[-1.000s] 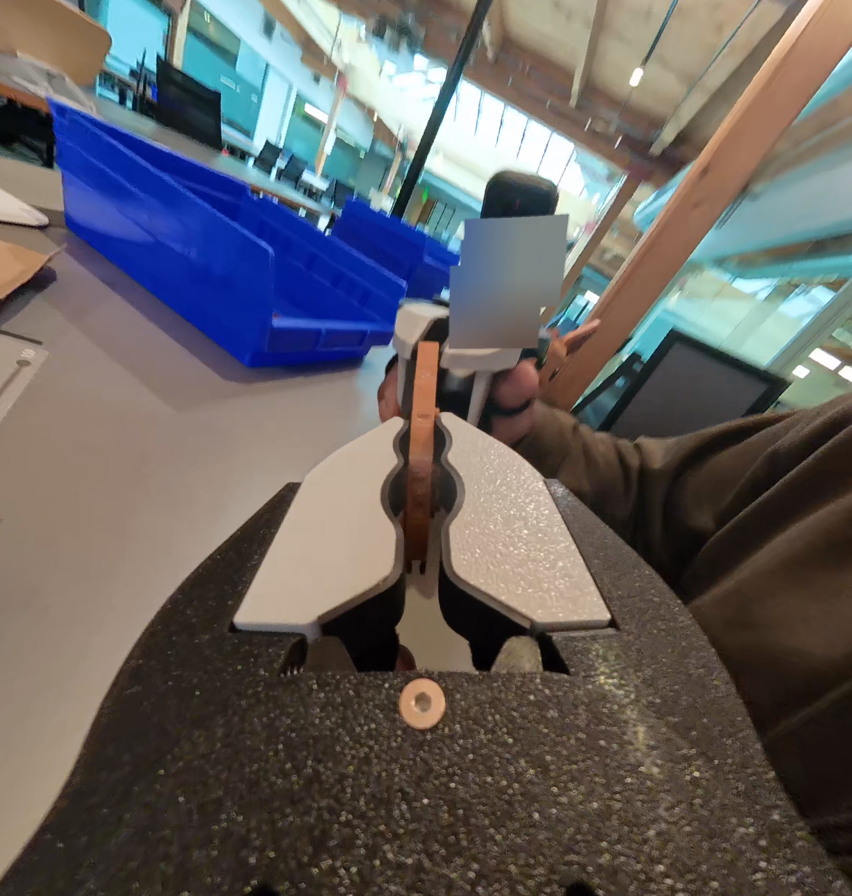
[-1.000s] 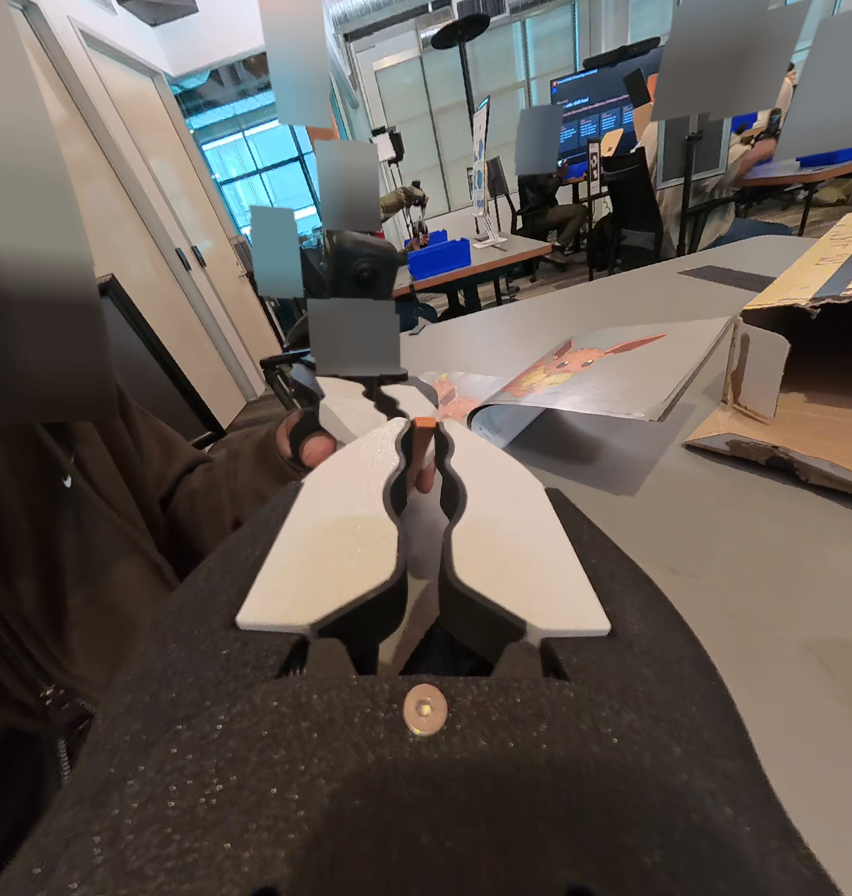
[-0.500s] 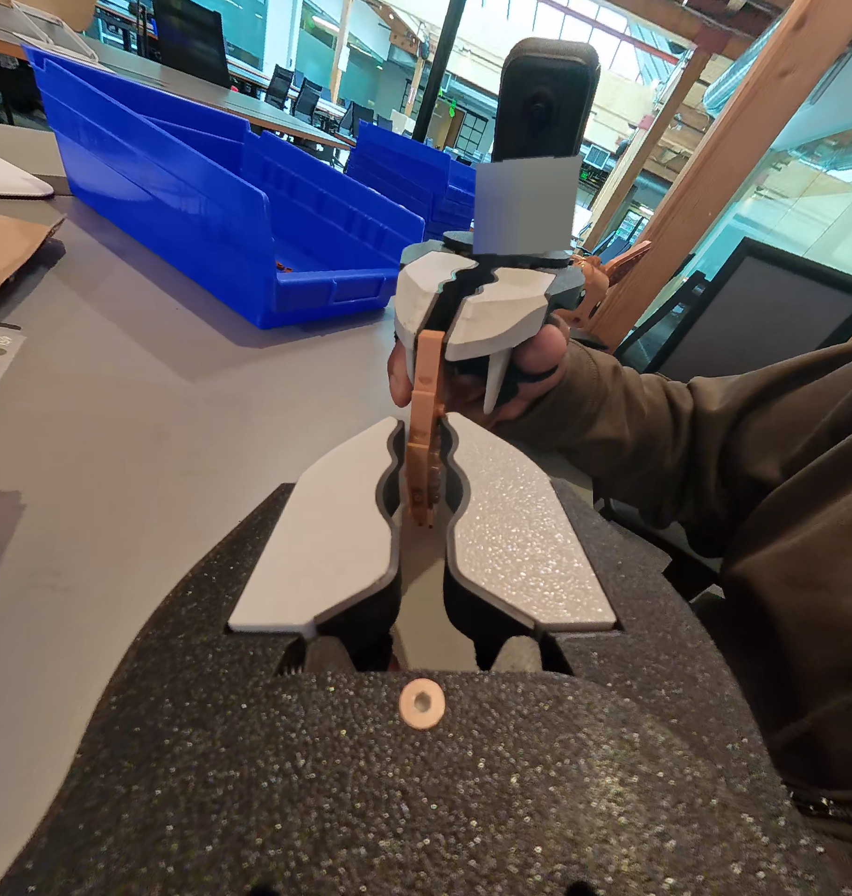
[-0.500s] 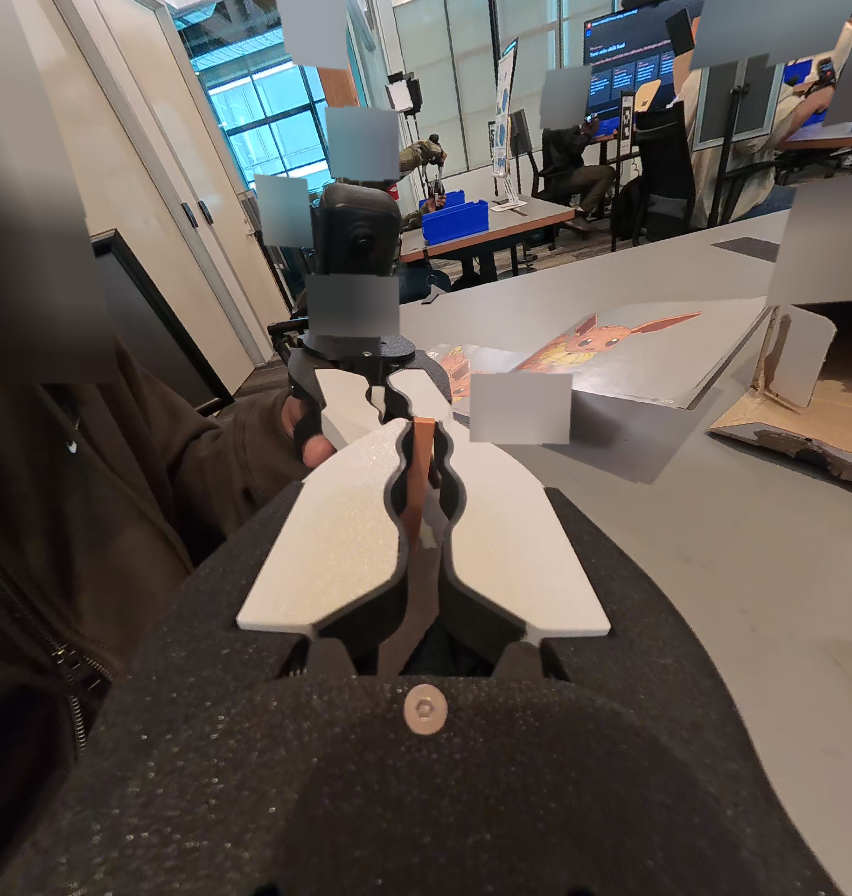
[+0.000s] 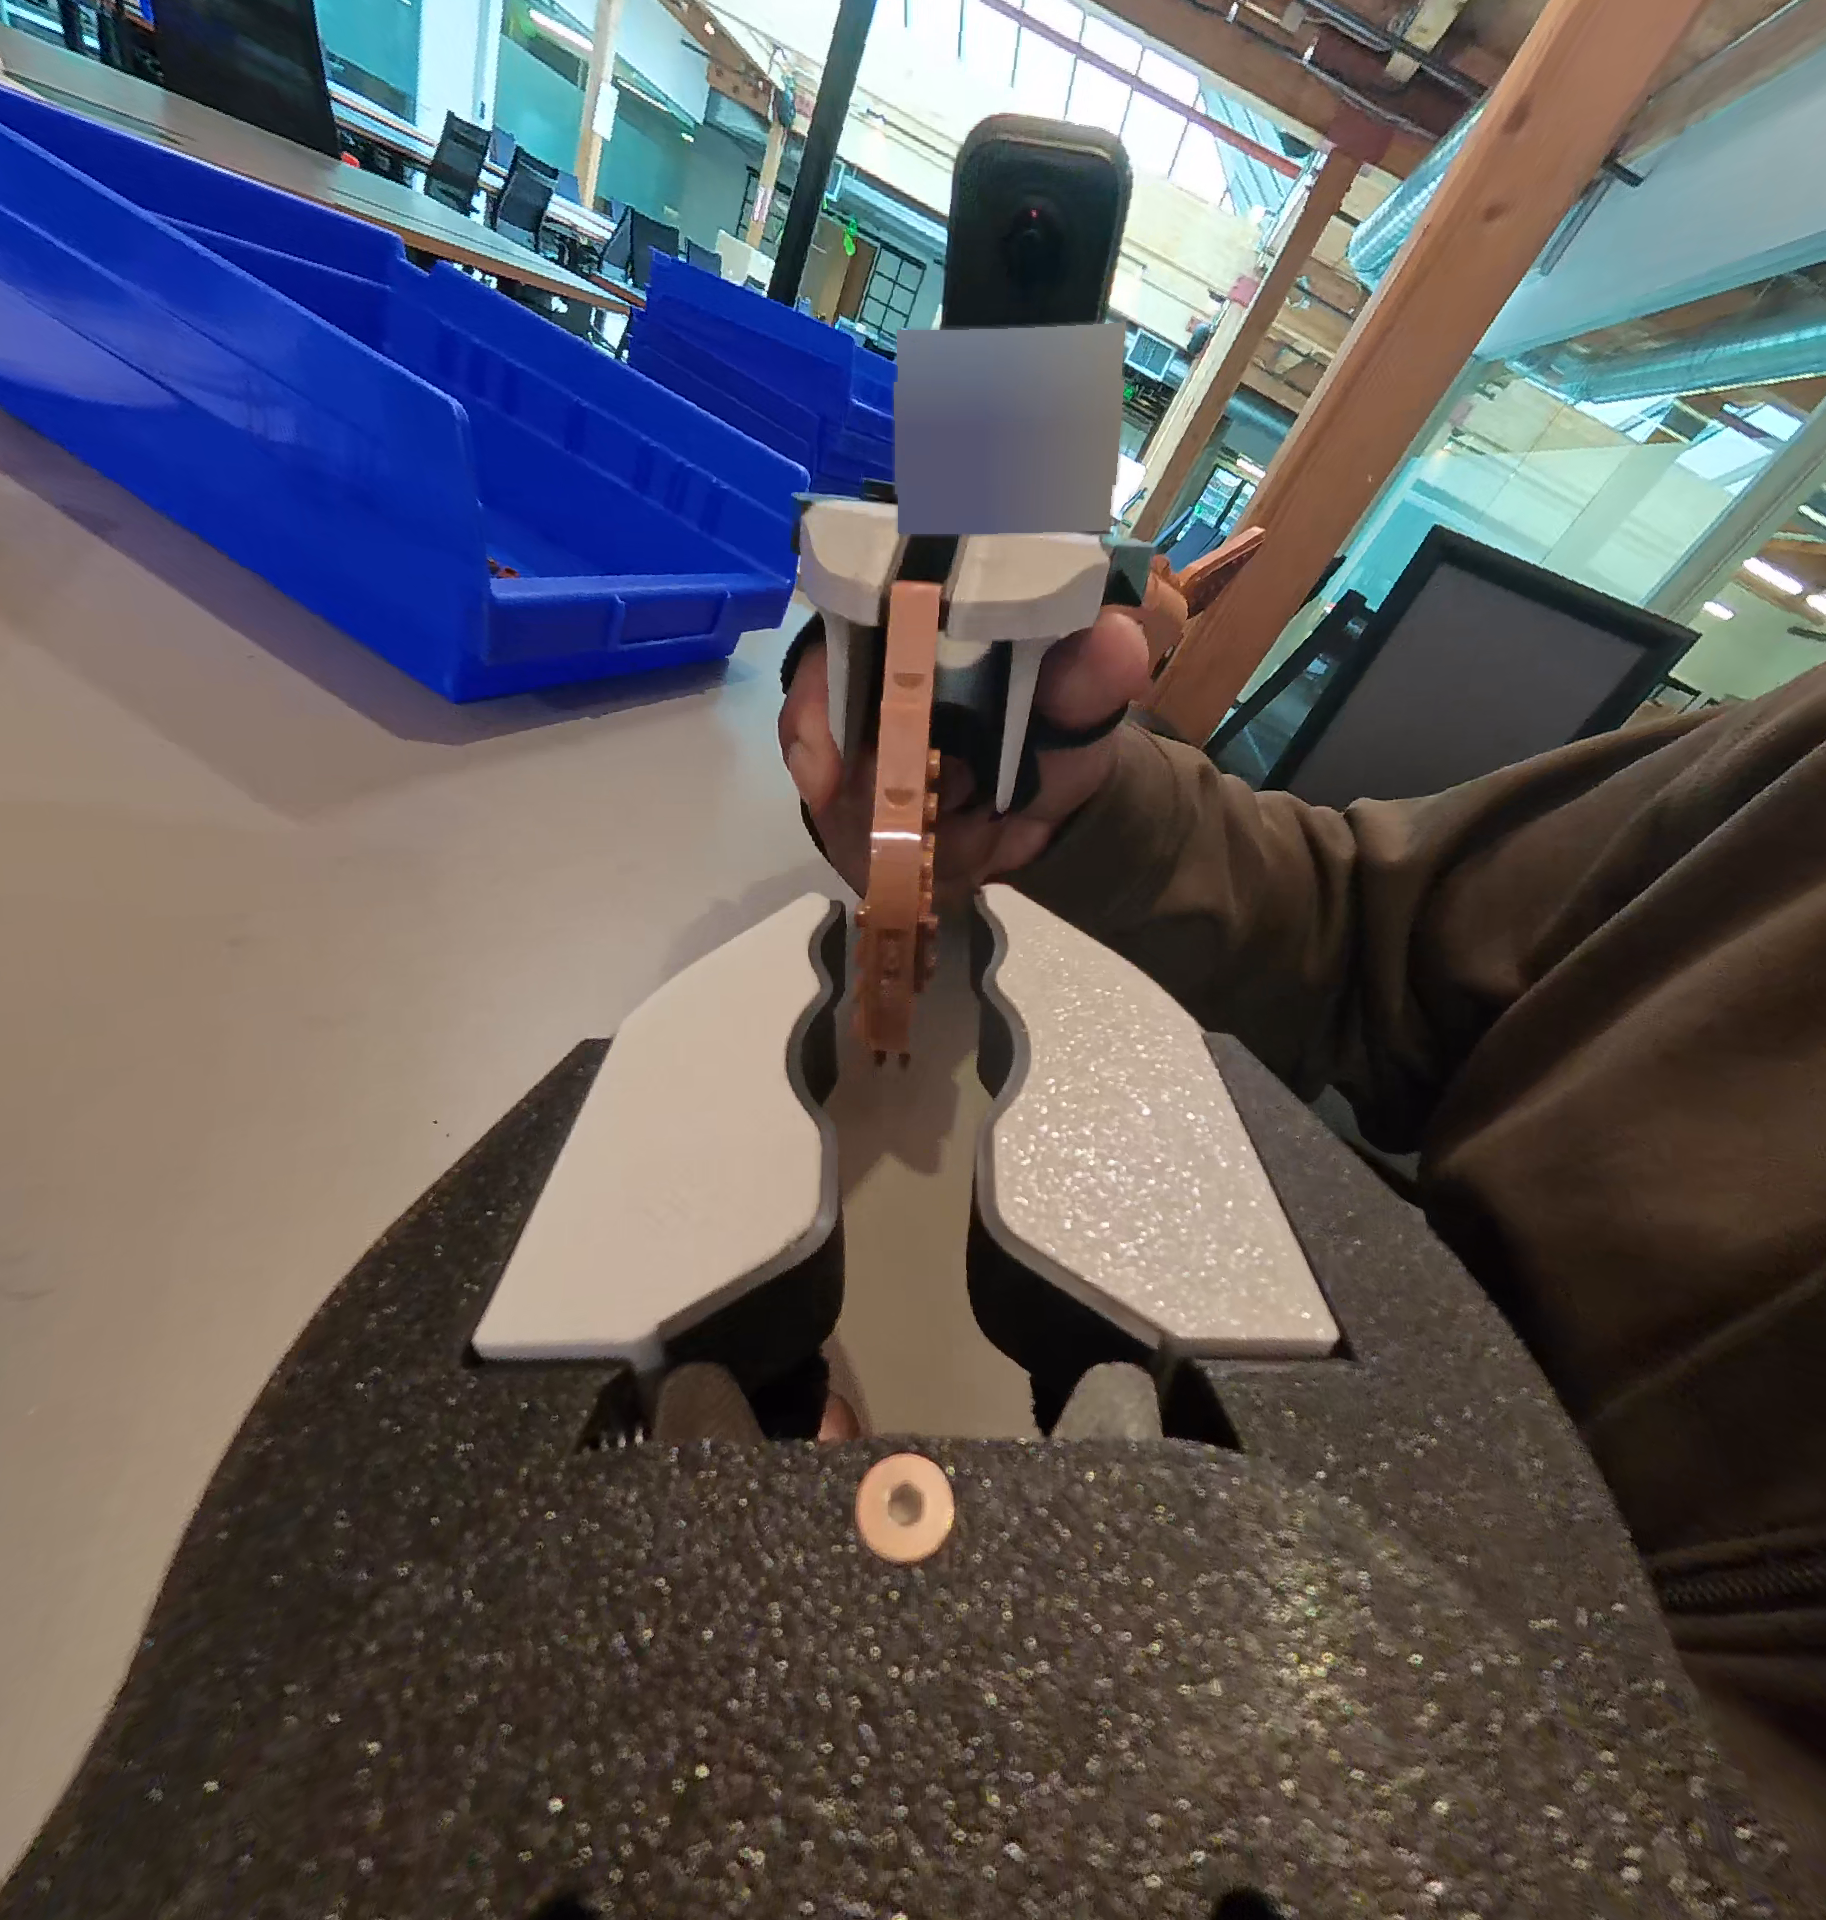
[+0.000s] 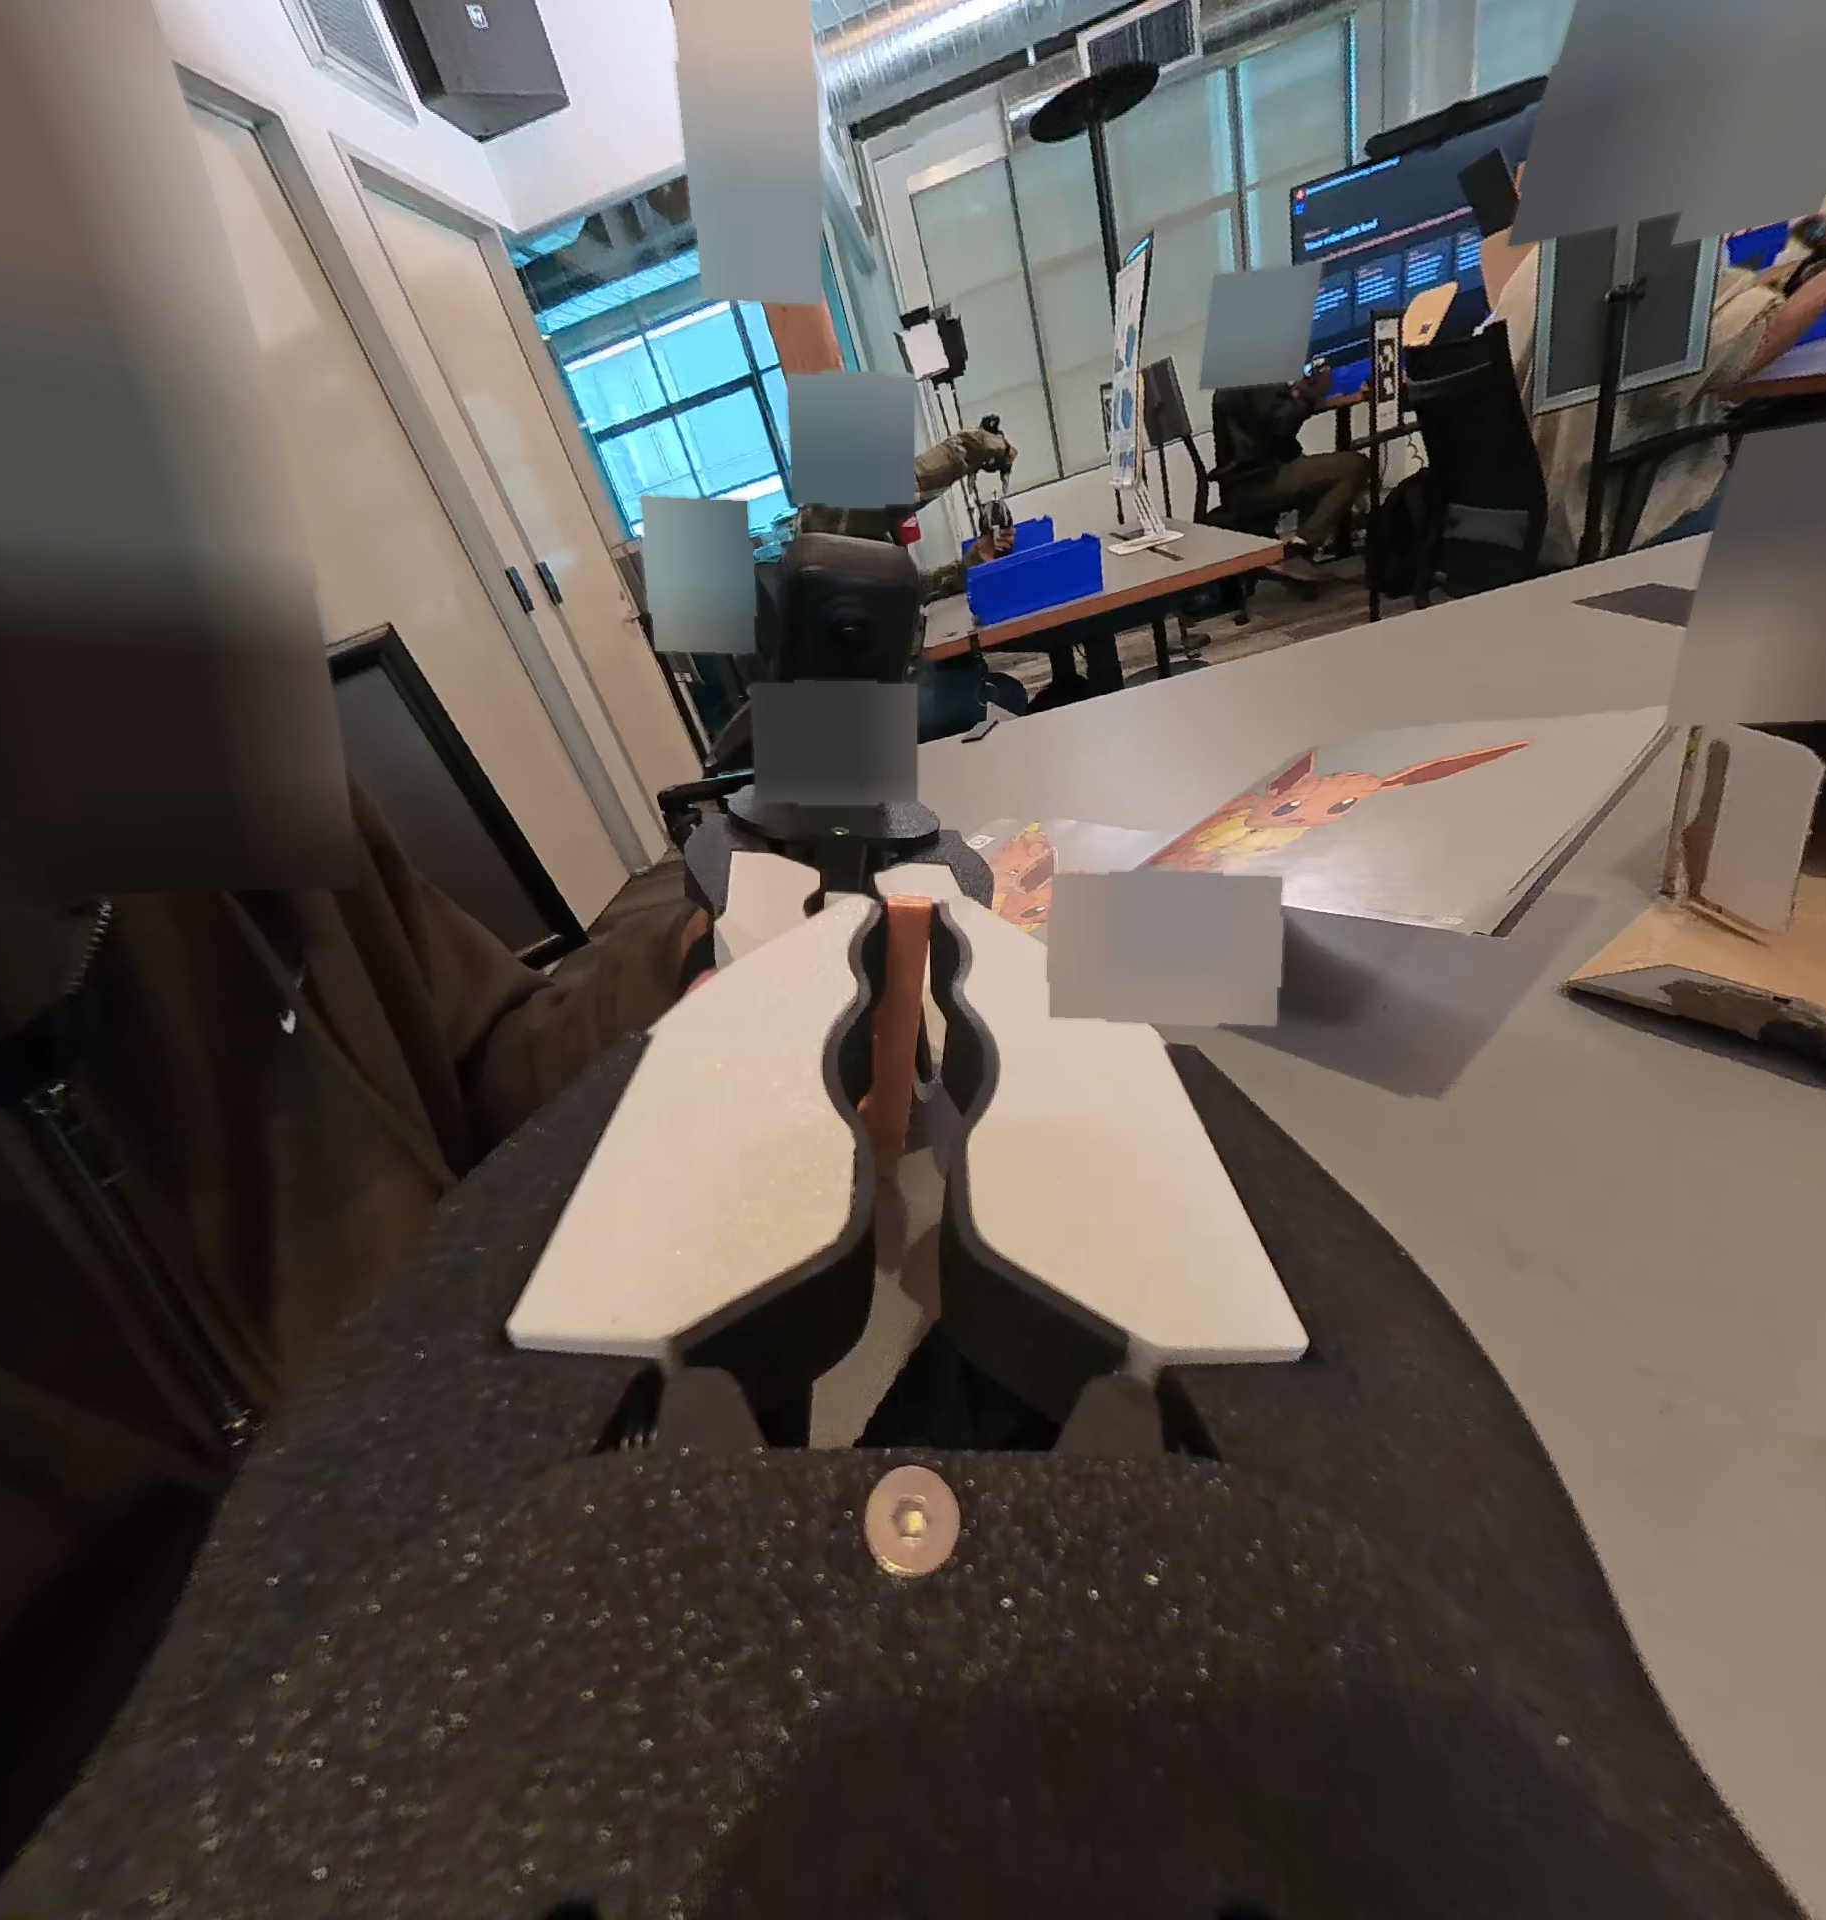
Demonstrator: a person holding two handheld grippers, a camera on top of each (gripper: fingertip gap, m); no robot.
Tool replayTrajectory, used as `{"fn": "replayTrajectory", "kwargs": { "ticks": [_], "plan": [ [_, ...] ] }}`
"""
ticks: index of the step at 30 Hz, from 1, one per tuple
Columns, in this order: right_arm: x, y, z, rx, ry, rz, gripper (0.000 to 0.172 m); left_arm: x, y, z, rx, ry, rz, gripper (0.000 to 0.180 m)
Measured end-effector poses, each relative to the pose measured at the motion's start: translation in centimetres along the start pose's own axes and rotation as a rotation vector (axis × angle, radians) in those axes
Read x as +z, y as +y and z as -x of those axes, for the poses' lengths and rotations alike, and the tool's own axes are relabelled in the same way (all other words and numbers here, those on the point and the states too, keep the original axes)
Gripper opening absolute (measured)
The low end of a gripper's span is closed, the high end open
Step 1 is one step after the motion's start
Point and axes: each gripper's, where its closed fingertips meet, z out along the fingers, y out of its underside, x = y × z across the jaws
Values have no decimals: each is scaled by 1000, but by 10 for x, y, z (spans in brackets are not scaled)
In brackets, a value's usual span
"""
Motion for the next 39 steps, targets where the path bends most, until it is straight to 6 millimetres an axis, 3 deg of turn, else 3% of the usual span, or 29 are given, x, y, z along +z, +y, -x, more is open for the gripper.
{"fn": "replayTrajectory", "kwargs": {
  "ticks": [5,9,30,31,33,35,39],
  "plan": [
    [7,8,5,17,-35,25,7,4,2,0,14,-10,13,24],
    [10,9,6,28,-43,17,7,7,3,-2,39,-9,24,11],
    [4,0,-6,35,38,-39,8,-6,-25,4,-88,28,-188,9],
    [3,1,-7,35,43,-33,0,-8,-28,5,-94,26,-208,10],
    [-2,5,-16,30,92,-13,0,-31,-51,8,-160,74,-382,10],
    [-9,2,-21,47,101,-36,0,-46,-48,29,-185,-31,-374,10],
    [-5,6,-23,58,103,-22,0,-48,-53,31,-241,-12,-428,10]
  ]
}}
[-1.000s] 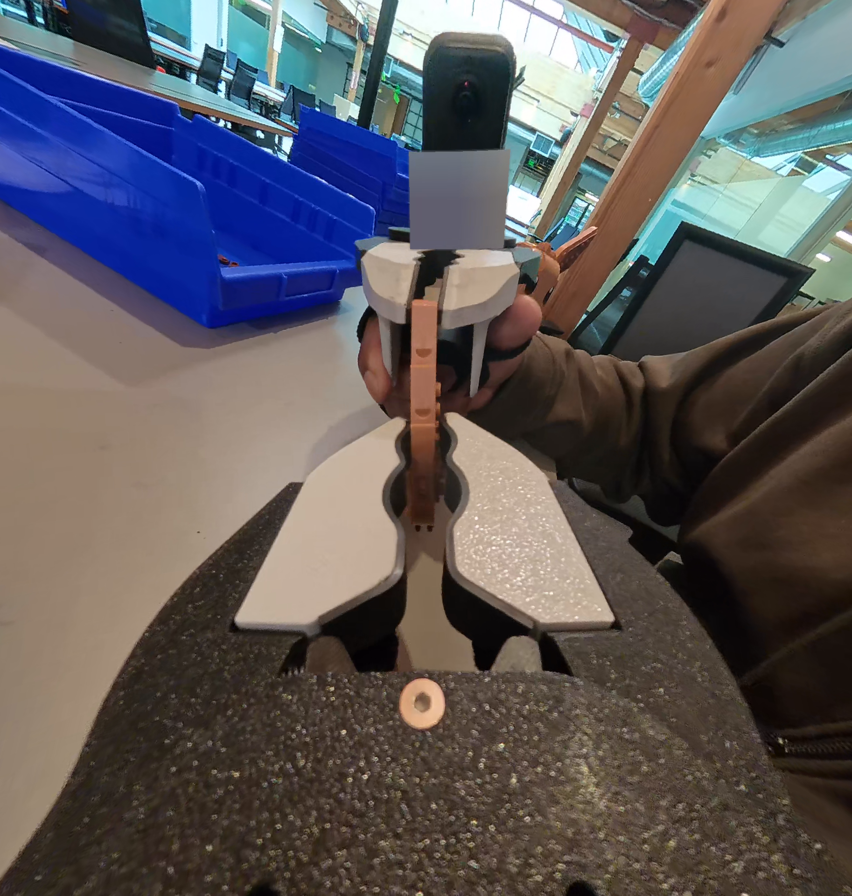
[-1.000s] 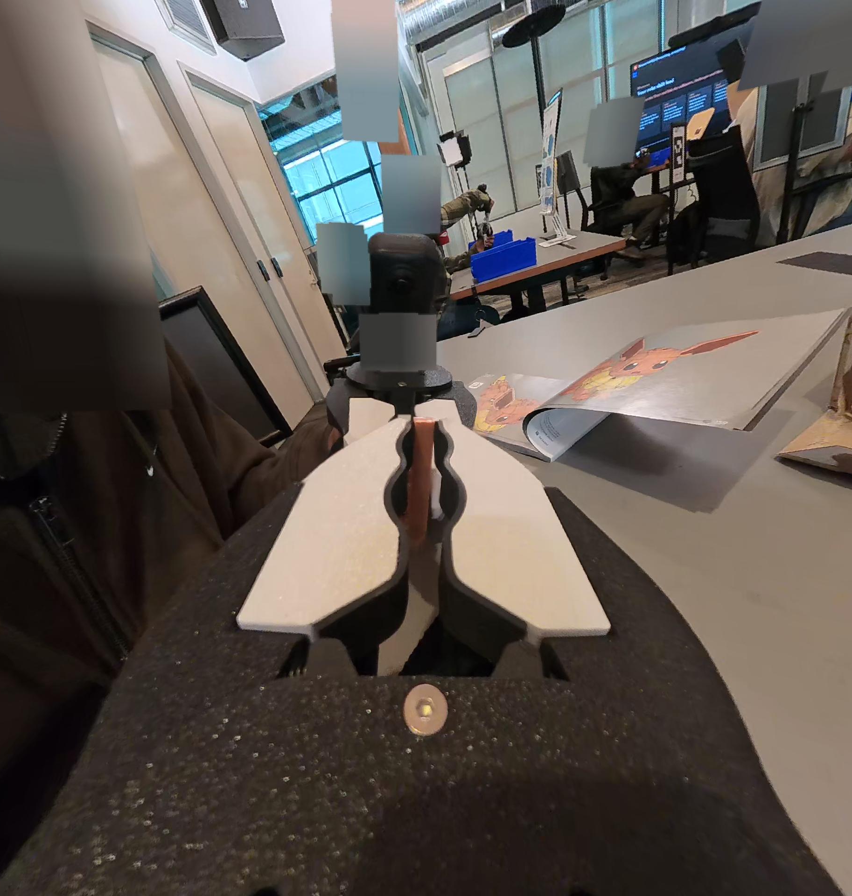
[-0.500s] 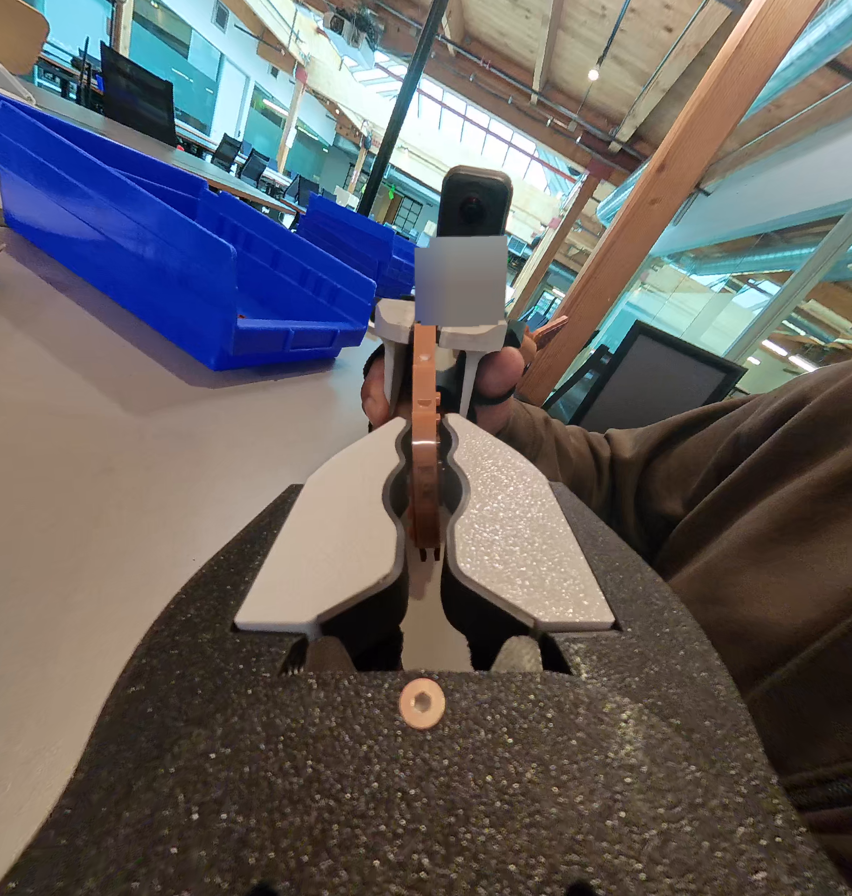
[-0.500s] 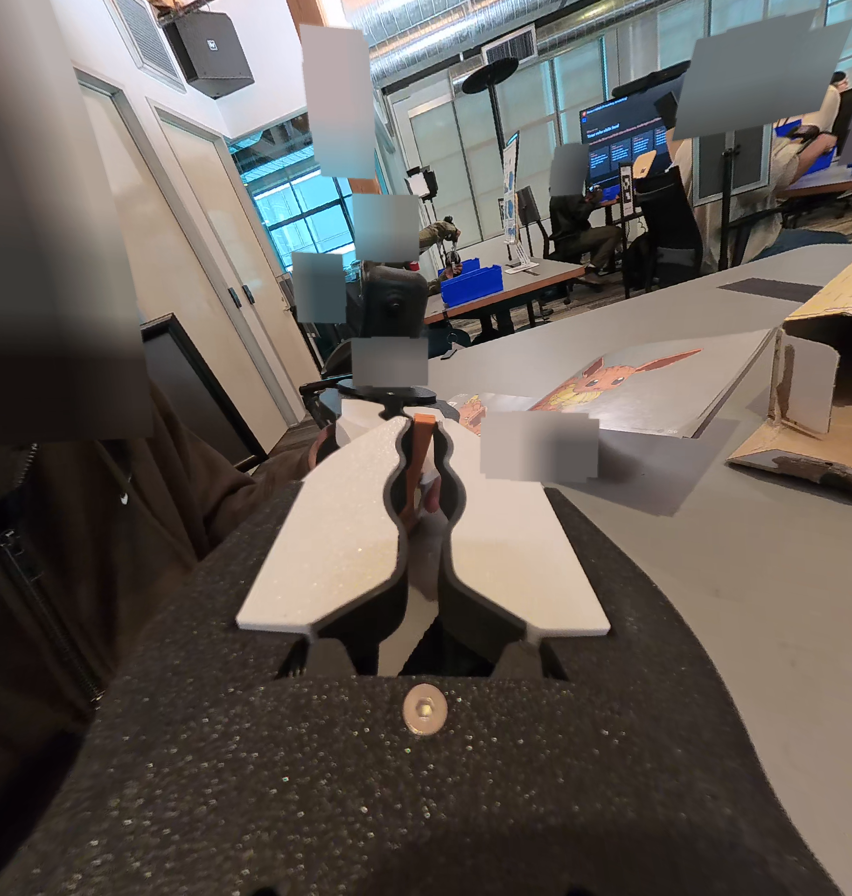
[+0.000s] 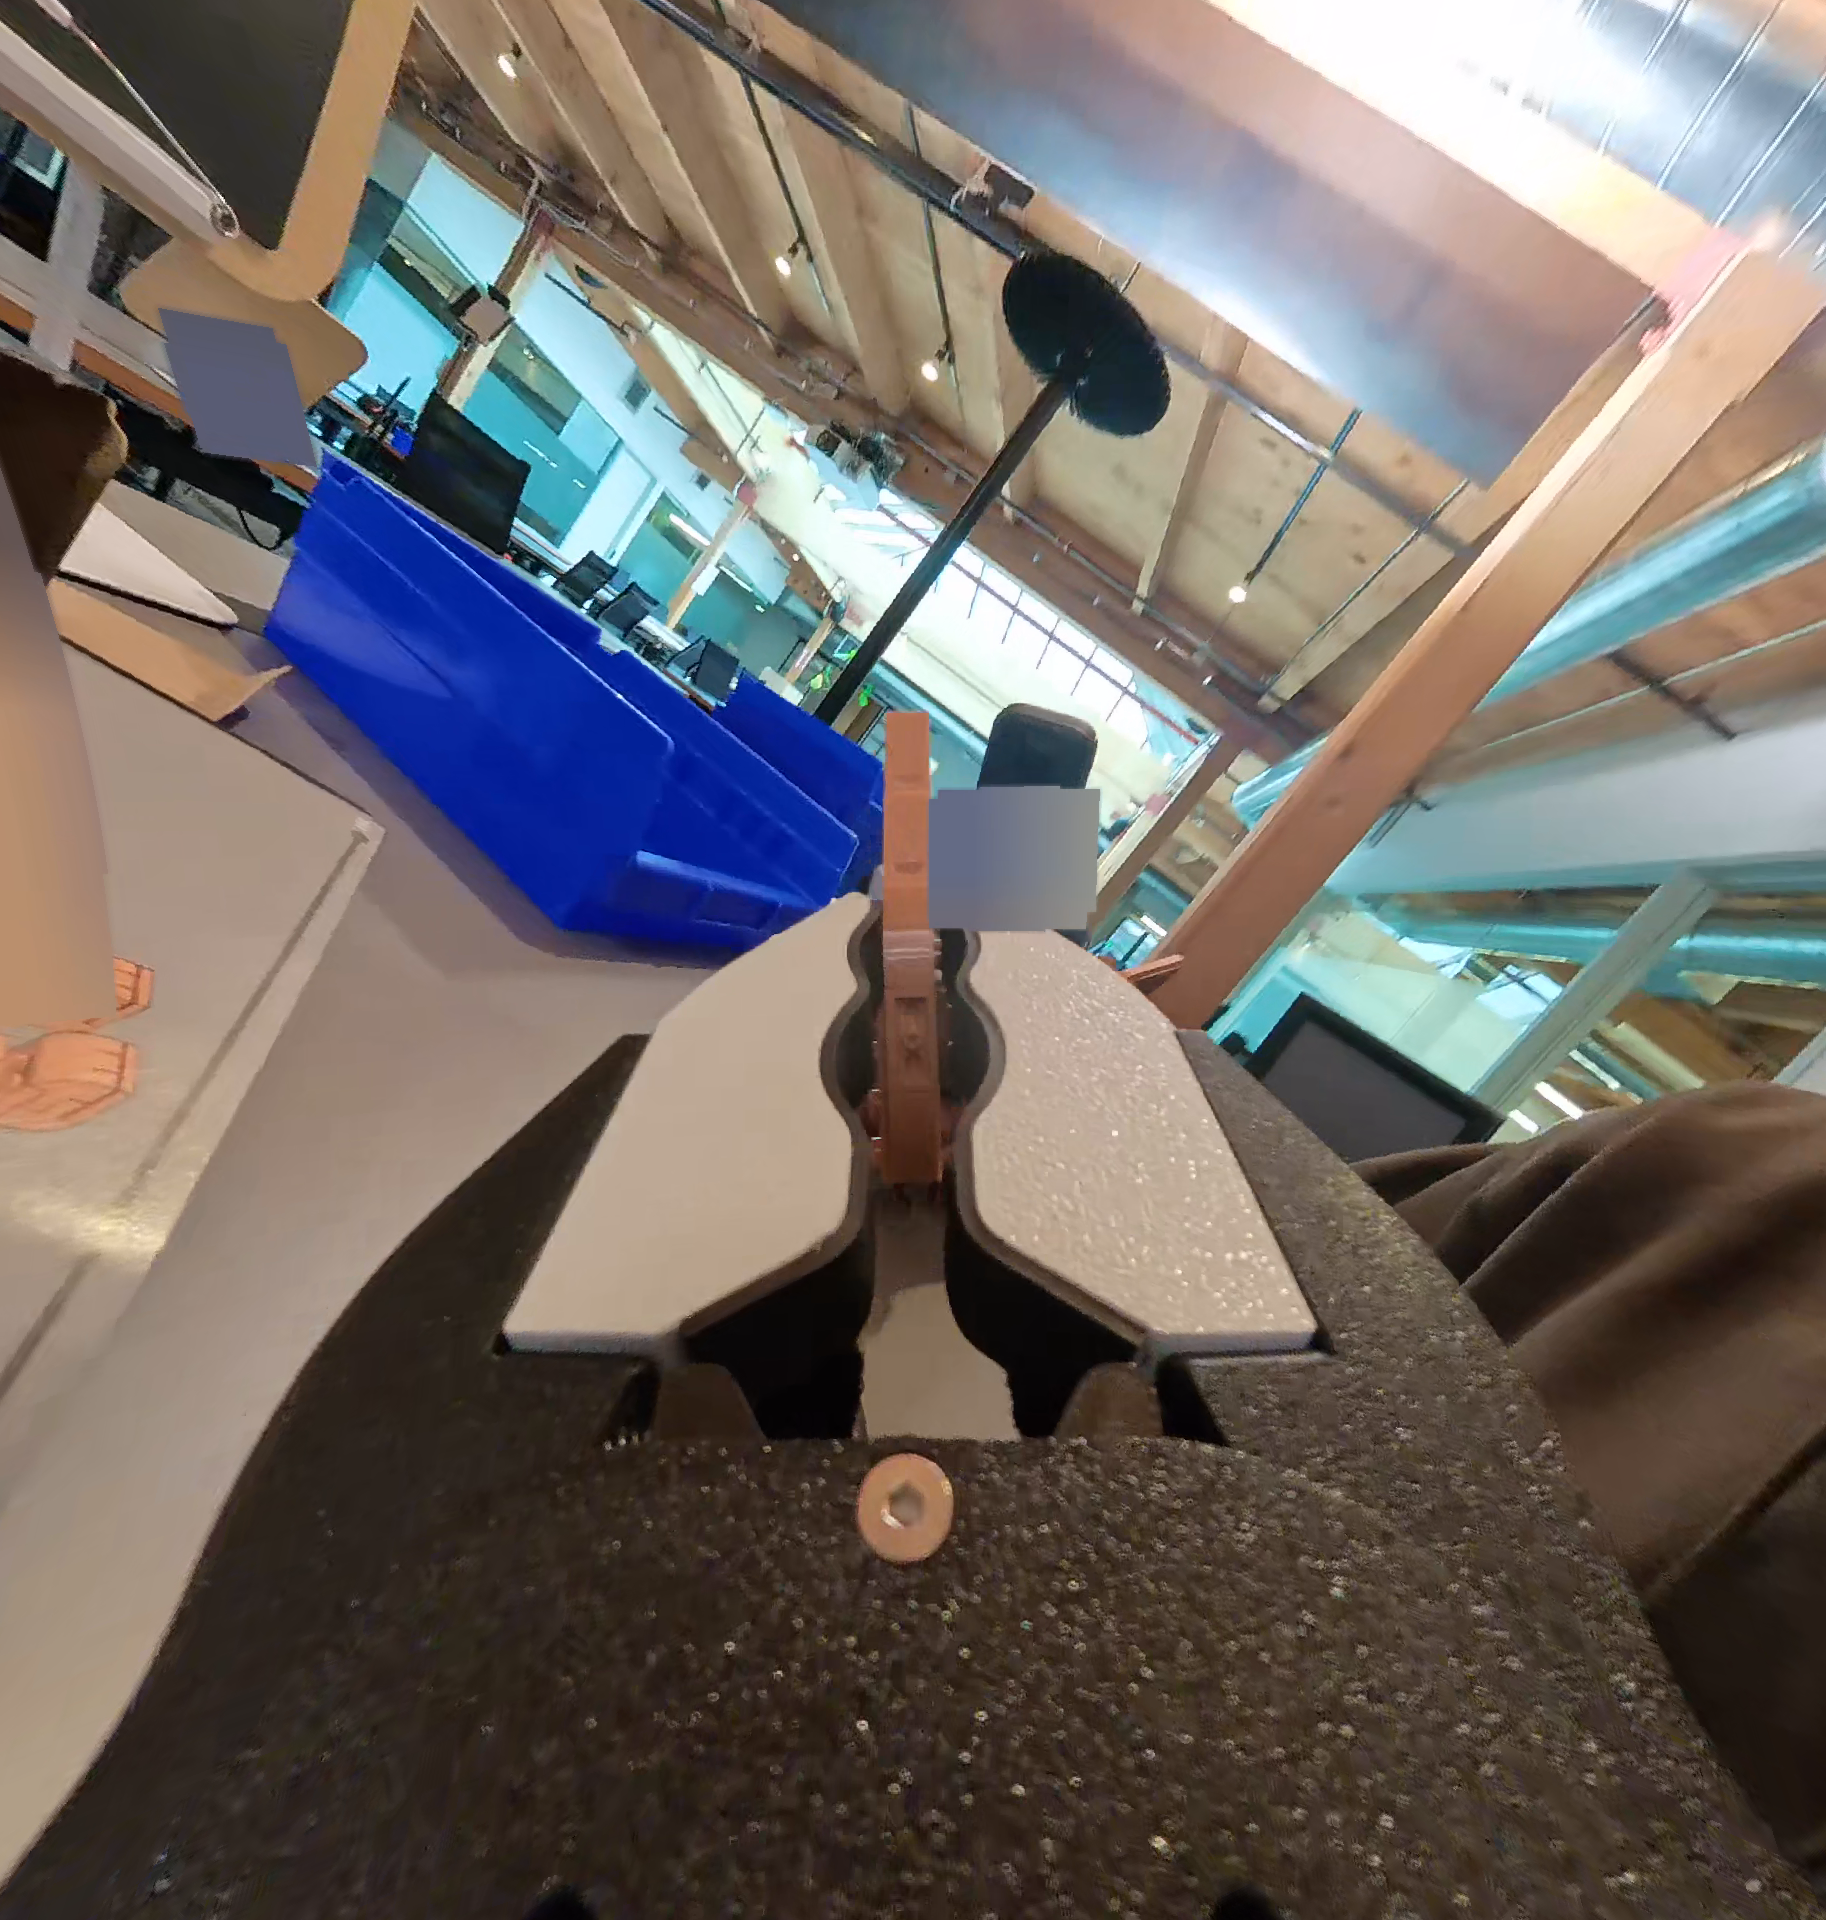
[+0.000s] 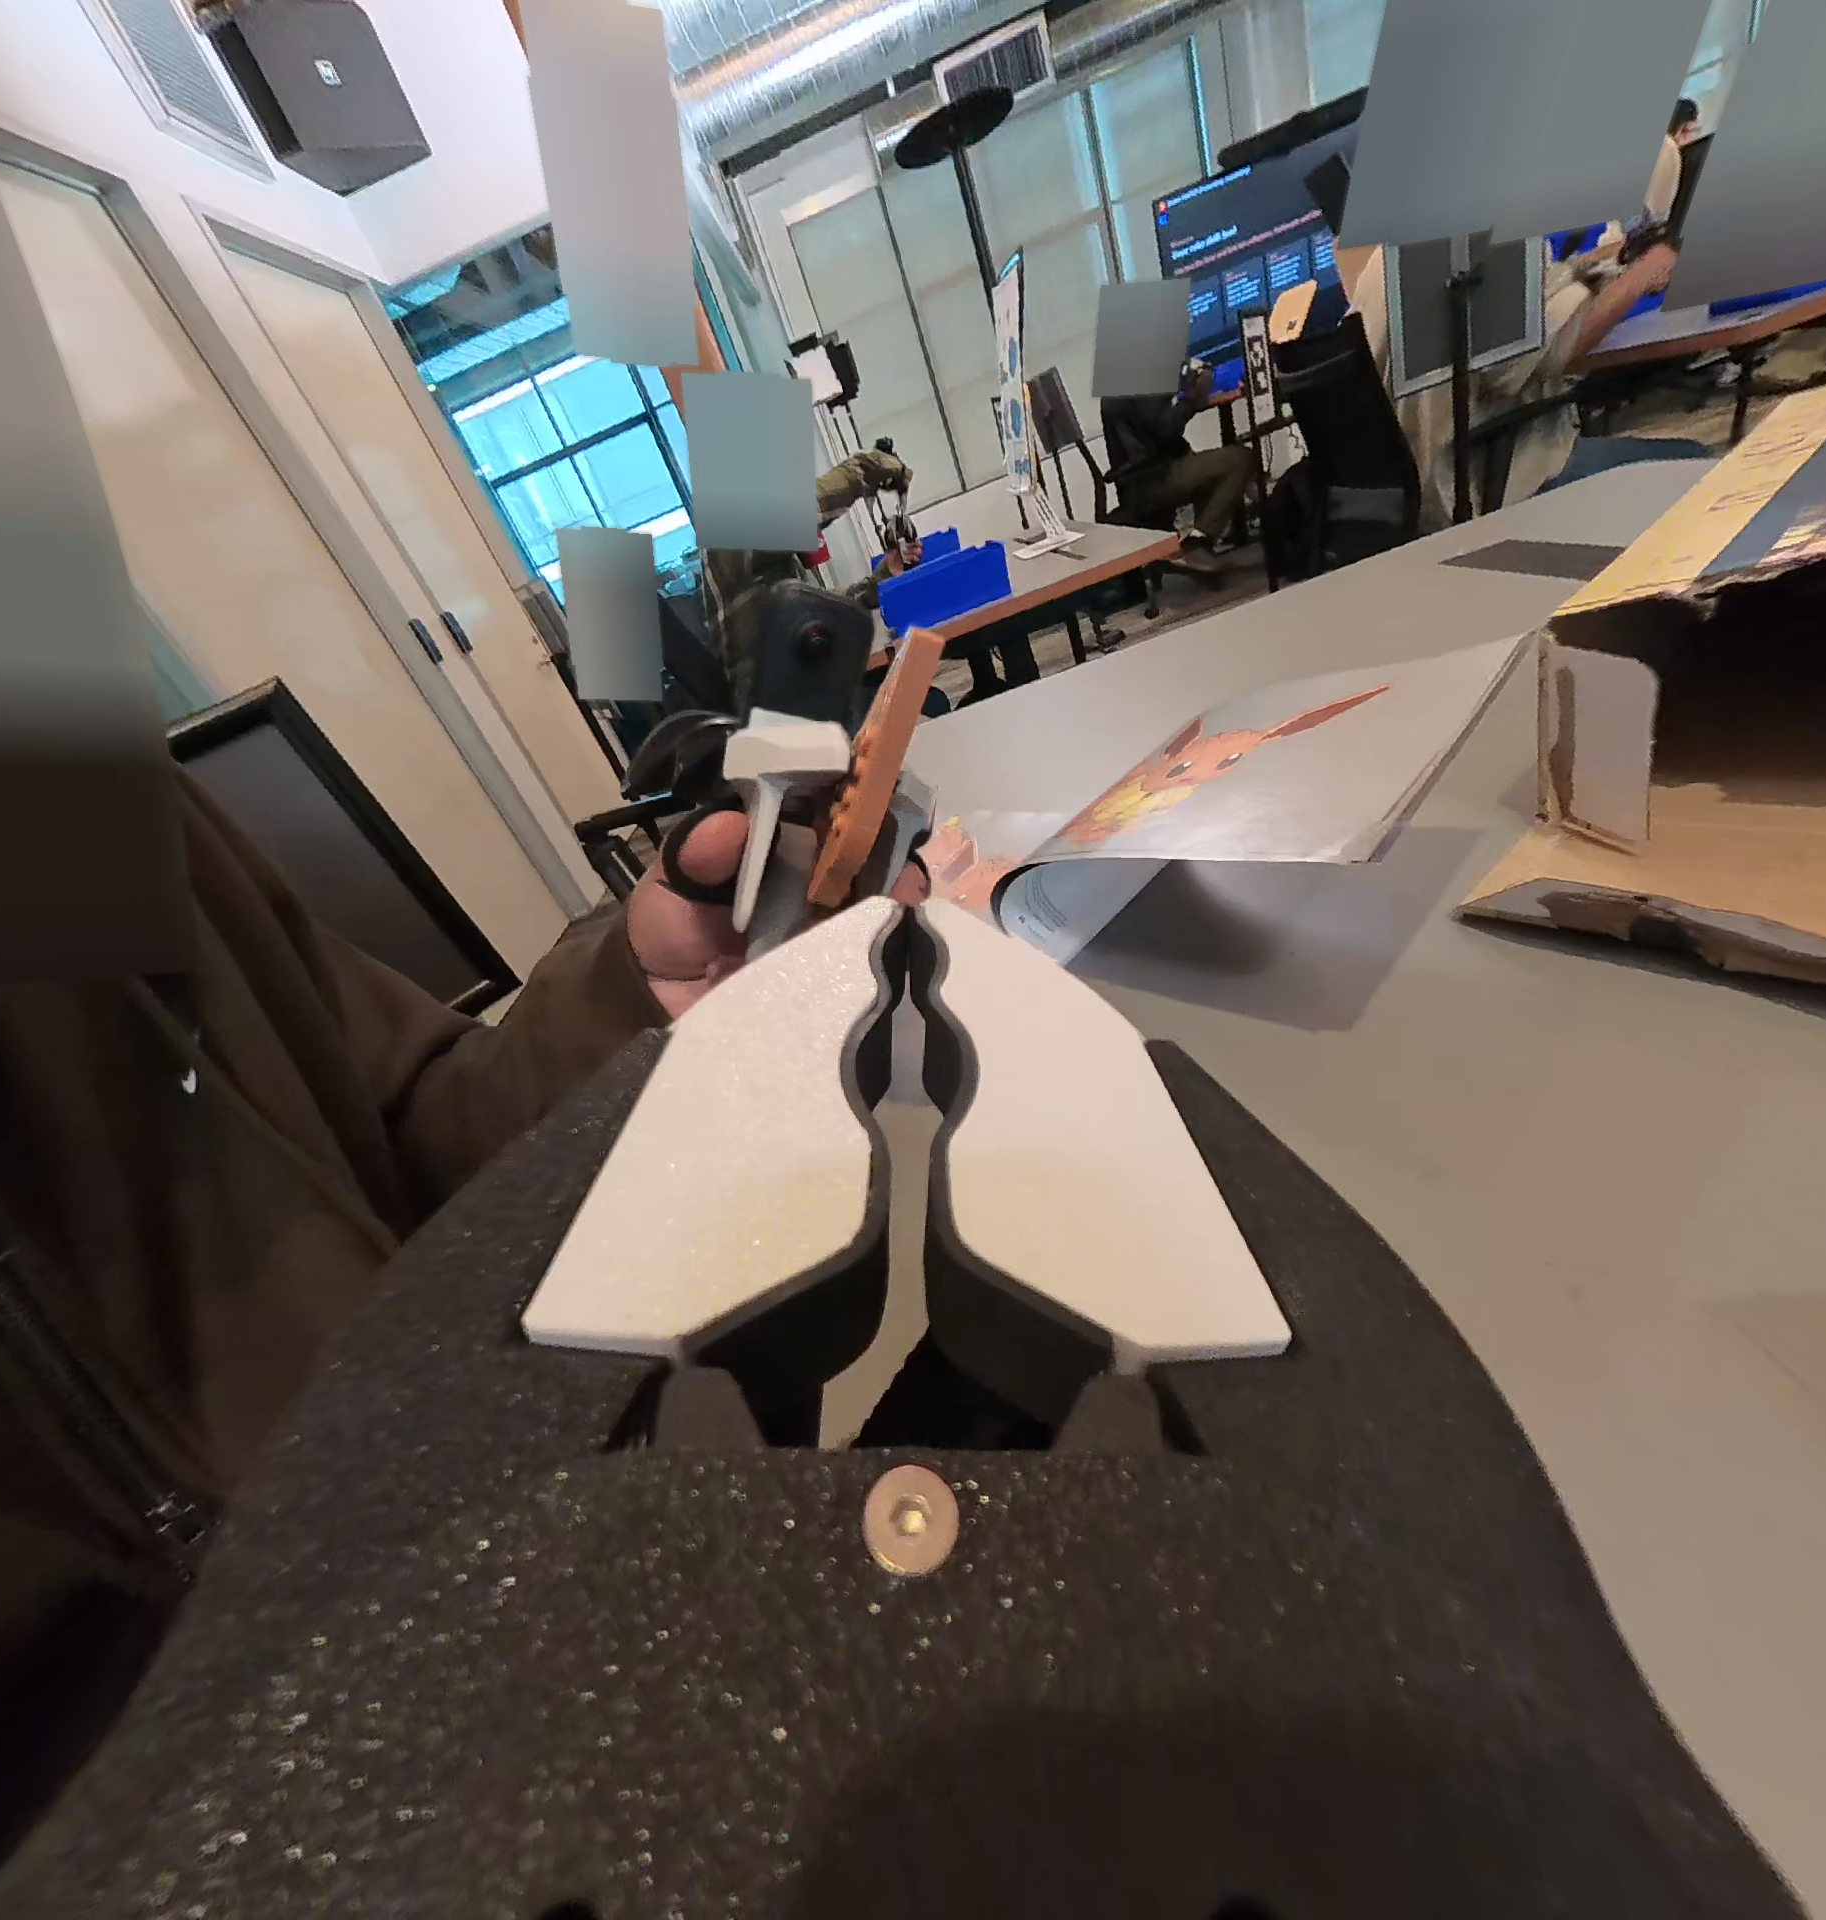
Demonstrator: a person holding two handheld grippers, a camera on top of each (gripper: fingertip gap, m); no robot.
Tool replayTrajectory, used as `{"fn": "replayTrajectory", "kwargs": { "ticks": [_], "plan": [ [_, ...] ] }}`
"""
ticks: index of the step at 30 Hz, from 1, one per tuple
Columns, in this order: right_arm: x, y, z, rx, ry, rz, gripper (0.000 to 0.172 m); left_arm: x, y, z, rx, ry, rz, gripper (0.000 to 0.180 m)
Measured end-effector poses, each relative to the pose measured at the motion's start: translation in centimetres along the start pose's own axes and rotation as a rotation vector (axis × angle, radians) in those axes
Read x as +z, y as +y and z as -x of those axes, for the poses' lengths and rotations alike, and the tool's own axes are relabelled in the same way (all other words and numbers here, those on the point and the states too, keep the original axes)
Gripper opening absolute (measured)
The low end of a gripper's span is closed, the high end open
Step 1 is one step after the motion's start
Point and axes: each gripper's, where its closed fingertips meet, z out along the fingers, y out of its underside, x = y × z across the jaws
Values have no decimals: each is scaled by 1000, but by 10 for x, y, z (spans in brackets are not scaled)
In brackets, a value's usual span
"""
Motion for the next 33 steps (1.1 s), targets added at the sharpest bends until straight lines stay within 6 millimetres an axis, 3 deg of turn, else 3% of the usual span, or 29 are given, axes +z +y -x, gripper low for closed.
{"fn": "replayTrajectory", "kwargs": {
  "ticks": [5,11,19,26,33],
  "plan": [
    [25,22,9,-5,-11,80,10,8,0,0,-94,25,-72,10],
    [43,29,22,34,-66,96,22,25,10,-8,-163,85,-100,10],
    [39,30,24,48,-88,109,12,30,15,-14,-139,107,-68,10],
    [32,31,24,99,-124,141,11,19,3,-11,-94,81,-92,13],
    [34,43,25,110,-126,223,11,22,23,-11,55,17,88,26]
  ]
}}
